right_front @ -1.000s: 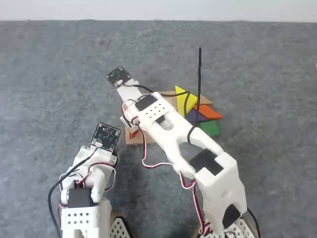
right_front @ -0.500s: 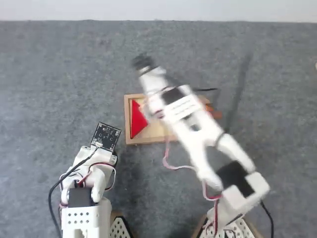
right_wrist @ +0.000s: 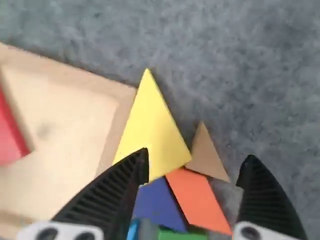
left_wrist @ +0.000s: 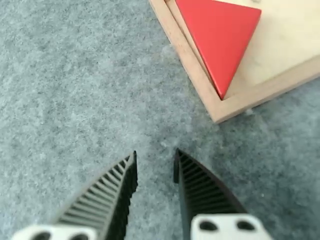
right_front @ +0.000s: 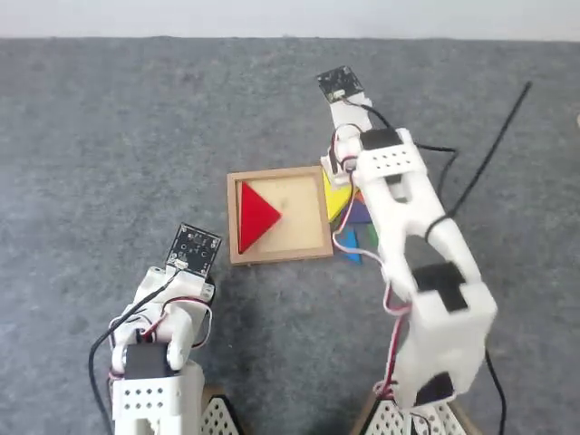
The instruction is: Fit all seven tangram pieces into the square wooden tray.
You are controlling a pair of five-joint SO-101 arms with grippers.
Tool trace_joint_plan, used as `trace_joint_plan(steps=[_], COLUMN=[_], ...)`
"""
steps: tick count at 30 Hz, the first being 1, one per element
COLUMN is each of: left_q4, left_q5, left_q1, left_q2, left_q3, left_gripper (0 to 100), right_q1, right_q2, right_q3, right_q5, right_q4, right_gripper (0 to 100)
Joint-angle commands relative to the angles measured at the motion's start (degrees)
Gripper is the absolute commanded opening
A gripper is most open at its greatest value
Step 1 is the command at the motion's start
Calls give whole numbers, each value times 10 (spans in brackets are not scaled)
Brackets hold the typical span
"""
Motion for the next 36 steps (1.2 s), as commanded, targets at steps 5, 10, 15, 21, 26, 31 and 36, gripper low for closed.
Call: trace_joint_plan(steps=[5, 10, 15, 21, 26, 31, 36], left_q4=[4, 4, 4, 4, 4, 4, 4], left_q5=[5, 5, 5, 5, 5, 5, 5], left_q1=[-3, -3, -3, -3, -3, -3, -3], left_q2=[-10, -10, -10, -10, -10, -10, -10], left_q3=[-5, -5, -5, -5, -5, -5, -5], left_gripper=[119, 119, 119, 119, 119, 119, 119], right_q1=[12, -1, -15, -56, -72, -72, -69], right_q2=[68, 65, 68, 65, 72, 73, 72], right_q3=[-66, -66, -64, -64, -57, -58, -59], right_q5=[-48, -49, -49, -68, -69, -69, -84], right_q4=[10, 20, 20, 20, 21, 45, 48], right_gripper=[300, 299, 299, 299, 299, 299, 187])
